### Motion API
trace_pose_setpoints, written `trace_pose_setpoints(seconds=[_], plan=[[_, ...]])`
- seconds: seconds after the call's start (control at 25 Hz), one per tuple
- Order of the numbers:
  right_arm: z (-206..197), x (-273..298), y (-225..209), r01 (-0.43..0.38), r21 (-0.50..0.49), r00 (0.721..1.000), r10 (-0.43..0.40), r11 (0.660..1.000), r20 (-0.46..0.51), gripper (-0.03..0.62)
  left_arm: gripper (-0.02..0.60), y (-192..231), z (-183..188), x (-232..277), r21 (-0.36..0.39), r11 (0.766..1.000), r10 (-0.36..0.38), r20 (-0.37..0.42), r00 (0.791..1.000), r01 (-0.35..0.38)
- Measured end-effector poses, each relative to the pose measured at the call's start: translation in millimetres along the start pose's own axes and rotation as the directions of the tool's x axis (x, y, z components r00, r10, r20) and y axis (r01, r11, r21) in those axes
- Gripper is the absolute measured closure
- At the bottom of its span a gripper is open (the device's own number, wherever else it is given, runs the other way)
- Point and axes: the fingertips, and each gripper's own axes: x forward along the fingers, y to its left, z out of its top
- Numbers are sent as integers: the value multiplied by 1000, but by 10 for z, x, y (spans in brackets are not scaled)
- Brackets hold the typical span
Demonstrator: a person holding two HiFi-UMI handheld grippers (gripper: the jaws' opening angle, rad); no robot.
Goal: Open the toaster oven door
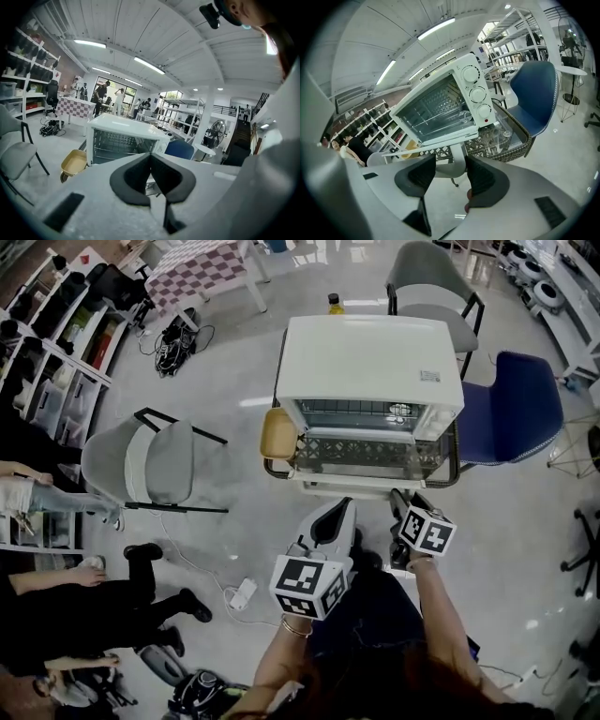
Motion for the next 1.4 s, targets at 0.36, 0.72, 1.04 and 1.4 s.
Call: trace_pose_setpoints(seconds=[0.36,0.72,1.04,1.4], plan=[[-150,26,-57,14,-22,1000,-14,1000,-3,390,566,77,-145,-48,-14,1000,23,3,1000,-23],[-312,82,-117,27,-44,1000,-27,999,-5,393,567,156,-347,-72,-16,999,39,-8,999,-39],[-412,153,-188,34,-67,999,-35,997,-7,393,567,256,-475,-32,-30,998,57,-5,998,-57],[-527,207,-235,49,-92,999,-50,995,-11,398,567,316,-600,-20,-34,997,64,-14,998,-64]])
